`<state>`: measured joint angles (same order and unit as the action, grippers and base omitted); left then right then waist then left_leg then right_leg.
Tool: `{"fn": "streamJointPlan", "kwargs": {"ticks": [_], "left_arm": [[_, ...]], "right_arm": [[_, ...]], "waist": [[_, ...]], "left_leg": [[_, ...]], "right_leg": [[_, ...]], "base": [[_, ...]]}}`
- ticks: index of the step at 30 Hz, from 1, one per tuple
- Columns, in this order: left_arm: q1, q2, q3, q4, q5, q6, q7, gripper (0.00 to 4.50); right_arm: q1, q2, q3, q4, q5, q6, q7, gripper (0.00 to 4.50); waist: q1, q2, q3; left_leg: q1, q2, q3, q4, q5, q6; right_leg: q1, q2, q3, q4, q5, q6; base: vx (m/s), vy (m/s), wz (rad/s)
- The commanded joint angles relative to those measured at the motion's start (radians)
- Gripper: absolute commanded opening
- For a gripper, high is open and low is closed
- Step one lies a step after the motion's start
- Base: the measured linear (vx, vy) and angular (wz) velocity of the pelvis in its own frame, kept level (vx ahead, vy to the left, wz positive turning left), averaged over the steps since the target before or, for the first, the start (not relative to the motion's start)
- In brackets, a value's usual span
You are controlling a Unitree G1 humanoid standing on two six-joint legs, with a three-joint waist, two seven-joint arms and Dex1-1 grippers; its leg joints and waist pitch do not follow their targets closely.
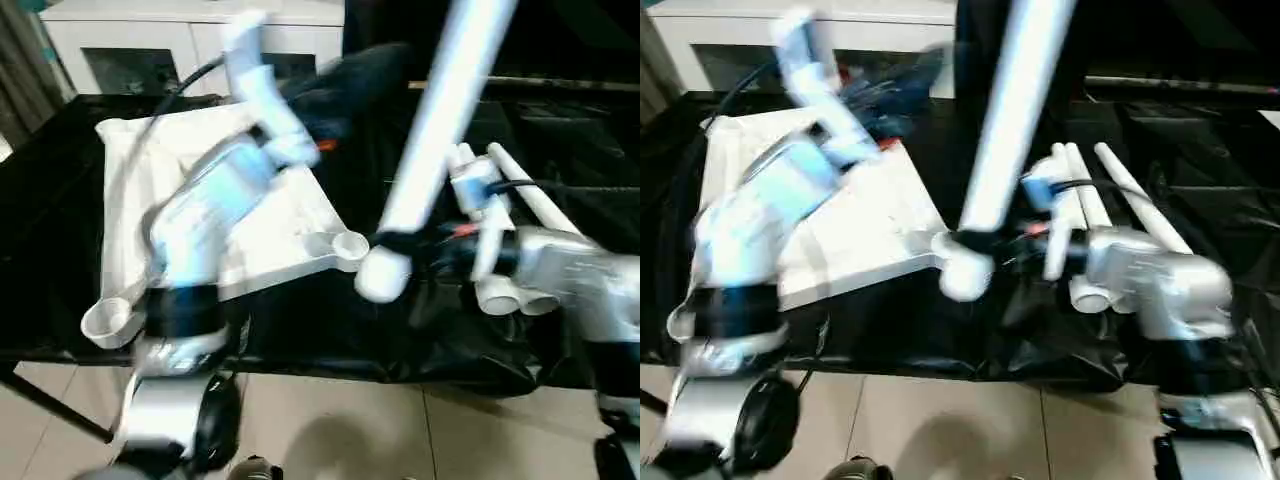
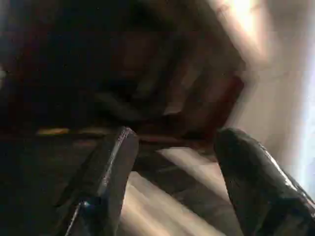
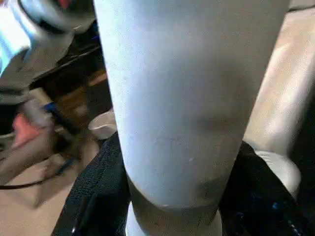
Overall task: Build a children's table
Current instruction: Pick table leg
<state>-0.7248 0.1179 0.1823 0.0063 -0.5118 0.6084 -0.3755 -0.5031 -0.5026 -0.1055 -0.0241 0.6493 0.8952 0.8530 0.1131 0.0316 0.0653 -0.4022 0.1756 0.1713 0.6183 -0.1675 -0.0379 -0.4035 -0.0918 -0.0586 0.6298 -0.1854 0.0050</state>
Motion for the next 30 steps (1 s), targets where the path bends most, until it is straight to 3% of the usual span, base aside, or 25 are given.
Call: {"fn": "streamJointPlan", "kwargs": {"ticks": [1,2,4,5,6,7,9,11,13,14,15,16,17,18,19,20,21,22,24,25,26,27,28,29,30], "left_arm": [[0.023,0.038,-0.066,-0.030,0.136,-0.051,0.057,3.00],[0.090,0.076,-0.091,-0.032,0.216,-0.078,0.091,3.00],[0.133,0.085,-0.095,-0.037,0.248,-0.097,0.110,3.00],[0.200,0.093,-0.102,-0.052,0.296,-0.129,0.149,3.00],[0.200,0.093,-0.102,-0.052,0.296,-0.129,0.149,3.00],[0.269,0.070,-0.077,-0.083,0.313,-0.128,0.215,3.00],[0.303,0.060,-0.069,-0.107,0.324,-0.097,0.264,3.00],[0.376,0.054,-0.077,-0.175,0.364,-0.102,0.311,3.00],[0.409,0.069,-0.086,-0.204,0.387,-0.120,0.307,3.00],[0.448,0.077,-0.086,-0.244,0.410,-0.100,0.319,3.00],[0.468,0.072,-0.084,-0.268,0.414,-0.107,0.319,3.00],[0.478,0.065,-0.081,-0.278,0.397,-0.118,0.302,3.00],[0.483,0.061,-0.080,-0.281,0.388,-0.128,0.293,3.00],[0.504,0.067,-0.104,-0.295,0.416,-0.139,0.298,3.00],[0.509,0.072,-0.114,-0.299,0.429,-0.139,0.303,3.00],[0.517,0.081,-0.137,-0.297,0.448,-0.148,0.307,3.00],[0.524,0.079,-0.144,-0.300,0.444,-0.147,0.303,3.00],[0.544,0.079,-0.165,-0.304,0.434,-0.142,0.287,3.00],[0.537,0.055,-0.179,-0.310,0.434,-0.128,0.298,3.00],[0.531,0.053,-0.186,-0.303,0.448,-0.134,0.305,3.00],[0.521,0.047,-0.189,-0.299,0.450,-0.123,0.306,3.00],[0.521,0.047,-0.189,-0.299,0.450,-0.123,0.306,3.00],[0.504,0.041,-0.190,-0.290,0.450,-0.118,0.303,3.00],[0.500,0.039,-0.191,-0.287,0.450,-0.120,0.302,3.00],[0.497,0.038,-0.191,-0.281,0.451,-0.124,0.302,3.00]], "right_arm": [[0.004,0.013,-0.039,-0.047,-0.038,0.011,-0.098,1.93],[0.033,0.048,-0.045,-0.064,-0.113,-0.017,-0.220,1.93],[0.056,0.069,-0.047,-0.078,-0.149,-0.043,-0.275,1.93],[0.091,0.093,-0.035,-0.109,-0.221,-0.107,-0.353,1.93],[0.091,0.093,-0.035,-0.109,-0.221,-0.107,-0.353,1.93],[0.117,0.131,-0.022,-0.132,-0.296,-0.204,-0.447,1.93],[0.125,0.150,-0.023,-0.137,-0.324,-0.218,-0.509,1.93],[0.156,0.196,-0.034,-0.155,-0.360,-0.312,-0.573,1.93],[0.172,0.210,-0.015,-0.176,-0.401,-0.312,-0.626,1.93],[0.198,0.198,0.008,-0.207,-0.381,-0.257,-0.591,1.93],[0.217,0.194,0.010,-0.222,-0.361,-0.253,-0.559,1.93],[0.224,0.205,0.008,-0.216,-0.357,-0.275,-0.551,1.93],[0.227,0.214,0.007,-0.211,-0.362,-0.291,-0.554,1.93],[0.236,0.223,0.004,-0.206,-0.359,-0.288,-0.559,1.93],[0.236,0.229,0.005,-0.202,-0.360,-0.286,-0.565,1.93],[0.235,0.236,0.017,-0.183,-0.366,-0.303,-0.562,1.93],[0.241,0.236,0.023,-0.180,-0.370,-0.317,-0.559,1.93],[0.258,0.232,0.055,-0.172,-0.398,-0.361,-0.555,1.93],[0.277,0.236,0.051,-0.202,-0.382,-0.339,-0.557,1.93],[0.281,0.237,0.050,-0.205,-0.381,-0.336,-0.558,1.93],[0.280,0.234,0.054,-0.196,-0.389,-0.343,-0.553,1.93],[0.280,0.234,0.054,-0.196,-0.389,-0.343,-0.553,1.93],[0.273,0.233,0.065,-0.177,-0.406,-0.359,-0.542,1.93],[0.271,0.235,0.068,-0.173,-0.410,-0.364,-0.539,1.93],[0.268,0.234,0.071,-0.170,-0.414,-0.369,-0.536,1.93]], "waist": [[0.000,-0.017,-0.084],[-0.001,-0.015,-0.082],[-0.006,-0.013,-0.080],[-0.003,-0.012,-0.084],[-0.005,-0.013,-0.083],[-0.007,0.004,-0.084],[-0.015,0.002,-0.081],[-0.016,0.004,-0.080],[-0.021,0.008,-0.076],[-0.023,0.008,-0.076],[-0.023,0.002,-0.076],[-0.025,-0.011,-0.072],[-0.026,-0.005,-0.072],[-0.027,-0.012,-0.070],[-0.026,-0.008,-0.071],[-0.025,0.004,-0.071],[-0.031,-0.002,-0.067],[-0.032,-0.012,-0.068],[-0.032,-0.004,-0.062],[-0.035,-0.002,-0.059],[-0.019,-0.012,-0.050],[-0.032,0.004,-0.050],[-0.047,0.018,-0.049],[-0.050,0.024,-0.041],[-0.058,0.036,-0.030]], "left_leg": [[0.021,0.042,-0.015,-0.070,-0.130,0.021],[0.021,0.043,-0.016,-0.074,-0.140,0.002],[0.023,0.042,-0.013,-0.078,-0.168,-0.028],[0.024,0.043,-0.015,-0.078,-0.169,-0.035],[0.022,0.042,-0.014,-0.079,-0.175,-0.038],[0.026,0.042,-0.015,-0.079,-0.202,-0.051],[0.023,0.041,-0.016,-0.083,-0.226,-0.062],[0.026,0.041,-0.017,-0.084,-0.267,-0.054],[0.025,0.039,-0.019,-0.088,-0.282,-0.053],[0.025,0.038,-0.019,-0.089,-0.289,-0.053],[0.026,0.041,-0.021,-0.091,-0.293,-0.047],[0.024,0.040,-0.020,-0.092,-0.312,-0.037],[0.022,0.039,-0.020,-0.092,-0.316,-0.036],[0.021,0.038,-0.019,-0.092,-0.319,-0.034],[0.022,0.038,-0.020,-0.092,-0.322,-0.035],[0.024,0.038,-0.022,-0.092,-0.327,-0.038],[0.023,0.037,-0.021,-0.094,-0.348,-0.041],[0.032,0.038,-0.020,-0.094,-0.385,-0.048],[0.049,0.037,-0.024,-0.099,-0.476,-0.056],[0.068,0.035,-0.026,-0.100,-0.547,-0.053],[0.001,0.013,-0.056,-0.119,-0.555,-0.010],[0.015,0.007,-0.062,-0.117,-0.627,0.003],[0.009,-0.004,-0.068,-0.099,-0.620,0.014],[0.006,-0.005,-0.069,-0.101,-0.635,0.009],[-0.015,-0.007,-0.075,-0.116,-0.684,-0.003]], "right_leg": [[0.052,-0.044,0.034,-0.078,-0.190,-0.161],[0.047,-0.044,0.034,-0.080,-0.221,-0.144],[0.041,-0.045,0.035,-0.084,-0.249,-0.132],[0.041,-0.046,0.036,-0.082,-0.236,-0.132],[0.040,-0.044,0.036,-0.083,-0.233,-0.129],[0.036,-0.044,0.036,-0.086,-0.230,-0.127],[0.039,-0.041,0.035,-0.084,-0.217,-0.132],[0.036,-0.044,0.036,-0.090,-0.245,-0.130],[0.034,-0.038,0.035,-0.094,-0.271,-0.110],[0.034,-0.037,0.035,-0.093,-0.275,-0.106],[0.039,-0.038,0.036,-0.090,-0.261,-0.105],[0.038,-0.040,0.037,-0.095,-0.288,-0.101],[0.035,-0.043,0.038,-0.097,-0.311,-0.101],[0.034,-0.042,0.037,-0.101,-0.326,-0.098],[0.032,-0.042,0.037,-0.101,-0.343,-0.092],[0.029,-0.042,0.038,-0.100,-0.347,-0.089],[0.028,-0.040,0.037,-0.106,-0.372,-0.077],[0.027,-0.043,0.036,-0.111,-0.426,-0.064],[0.026,-0.044,0.032,-0.122,-0.551,-0.035],[0.027,-0.037,0.023,-0.135,-0.625,-0.017],[0.079,-0.068,-0.017,-0.130,-0.670,0.000],[0.089,-0.074,-0.040,-0.145,-0.782,0.019],[0.113,-0.086,-0.063,-0.159,-0.821,0.001],[0.121,-0.084,-0.077,-0.166,-0.841,0.000],[0.145,-0.074,-0.104,-0.156,-0.857,-0.001]], "base": [[0.000,0.000,0.00],[0.000,0.000,0.00],[0.000,0.000,0.00],[0.000,0.000,0.00],[0.000,0.000,0.00],[0.000,0.000,0.00],[0.000,0.000,0.00],[0.000,0.000,0.00],[0.000,0.000,0.00],[0.000,0.000,0.00],[0.000,0.000,0.00],[0.000,0.000,0.00],[0.000,0.000,0.00],[0.000,0.000,0.00],[0.000,0.000,0.00],[0.000,0.000,0.00],[0.000,0.000,0.00],[0.000,0.000,0.00],[0.000,0.000,0.00],[0.000,0.000,0.00],[0.004,0.002,0.25],[0.004,0.002,0.25],[0.013,0.010,0.47],[0.009,0.015,0.49],[0.009,0.015,0.49]]}}
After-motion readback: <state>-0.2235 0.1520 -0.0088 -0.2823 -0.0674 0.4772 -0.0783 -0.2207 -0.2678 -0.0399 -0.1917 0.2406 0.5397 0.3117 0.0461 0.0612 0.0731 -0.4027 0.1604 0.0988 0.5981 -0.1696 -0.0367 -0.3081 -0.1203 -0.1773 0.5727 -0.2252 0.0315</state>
